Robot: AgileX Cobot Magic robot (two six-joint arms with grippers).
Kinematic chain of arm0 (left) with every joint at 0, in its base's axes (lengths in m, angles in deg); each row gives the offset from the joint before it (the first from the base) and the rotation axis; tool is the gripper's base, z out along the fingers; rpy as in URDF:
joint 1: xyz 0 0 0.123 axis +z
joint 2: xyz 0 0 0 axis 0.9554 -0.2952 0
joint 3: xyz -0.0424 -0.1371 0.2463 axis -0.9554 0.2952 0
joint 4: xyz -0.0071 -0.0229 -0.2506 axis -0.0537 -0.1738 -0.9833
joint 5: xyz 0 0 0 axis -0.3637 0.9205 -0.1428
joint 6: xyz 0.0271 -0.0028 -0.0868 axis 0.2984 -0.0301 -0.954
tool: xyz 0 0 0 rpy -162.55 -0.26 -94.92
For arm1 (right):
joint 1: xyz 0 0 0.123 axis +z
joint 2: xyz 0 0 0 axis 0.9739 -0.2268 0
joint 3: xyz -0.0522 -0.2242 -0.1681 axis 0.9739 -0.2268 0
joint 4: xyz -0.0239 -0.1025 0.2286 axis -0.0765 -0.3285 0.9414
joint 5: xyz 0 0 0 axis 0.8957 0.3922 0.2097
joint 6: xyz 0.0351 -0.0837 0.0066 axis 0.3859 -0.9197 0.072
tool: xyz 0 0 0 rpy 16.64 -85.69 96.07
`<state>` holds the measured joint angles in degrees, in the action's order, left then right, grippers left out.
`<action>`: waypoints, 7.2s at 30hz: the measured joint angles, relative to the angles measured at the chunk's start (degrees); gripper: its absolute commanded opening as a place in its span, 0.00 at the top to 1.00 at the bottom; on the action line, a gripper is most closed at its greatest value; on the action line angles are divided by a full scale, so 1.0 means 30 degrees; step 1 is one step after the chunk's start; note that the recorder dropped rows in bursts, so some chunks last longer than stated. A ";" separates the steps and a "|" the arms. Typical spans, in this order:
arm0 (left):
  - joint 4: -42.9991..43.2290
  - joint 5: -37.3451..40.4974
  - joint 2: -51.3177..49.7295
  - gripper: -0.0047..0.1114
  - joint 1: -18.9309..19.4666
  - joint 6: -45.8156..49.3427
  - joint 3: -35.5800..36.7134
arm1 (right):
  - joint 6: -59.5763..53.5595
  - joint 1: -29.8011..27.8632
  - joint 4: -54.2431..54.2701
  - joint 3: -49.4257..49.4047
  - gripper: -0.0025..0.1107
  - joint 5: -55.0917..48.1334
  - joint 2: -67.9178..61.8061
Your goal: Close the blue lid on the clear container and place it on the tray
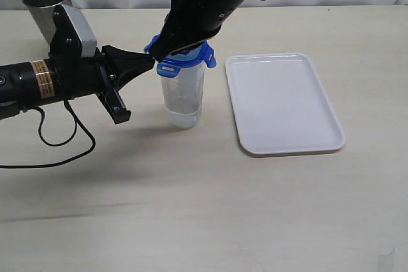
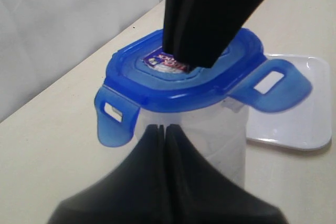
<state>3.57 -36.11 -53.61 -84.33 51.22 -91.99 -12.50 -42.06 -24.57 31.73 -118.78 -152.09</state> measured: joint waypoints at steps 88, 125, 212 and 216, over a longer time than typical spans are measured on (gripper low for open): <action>0.1576 -0.1500 -0.7149 0.06 -0.0864 -0.1691 -0.4158 | 0.2220 0.0000 -0.1771 -0.0011 0.94 -0.0423 0.0265; 0.1292 -0.1097 -0.8096 0.24 -0.2370 -0.2260 -0.6005 | 0.2342 0.0000 -0.1771 -0.0011 0.94 -0.0784 0.0265; 0.3083 -0.1410 -0.8096 0.96 -0.2370 -0.3076 -0.6195 | 0.4115 0.5484 -1.2740 -0.1069 0.54 -0.2100 -0.0389; 0.3432 -0.1635 -0.8096 0.96 -0.2370 -0.2973 -0.6195 | 0.3302 0.4399 -0.9386 -0.1239 0.54 -0.1527 0.0389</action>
<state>13.87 -41.02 -77.90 -91.44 42.30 -110.57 -2.59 -28.86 -52.73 28.01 -123.36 -150.92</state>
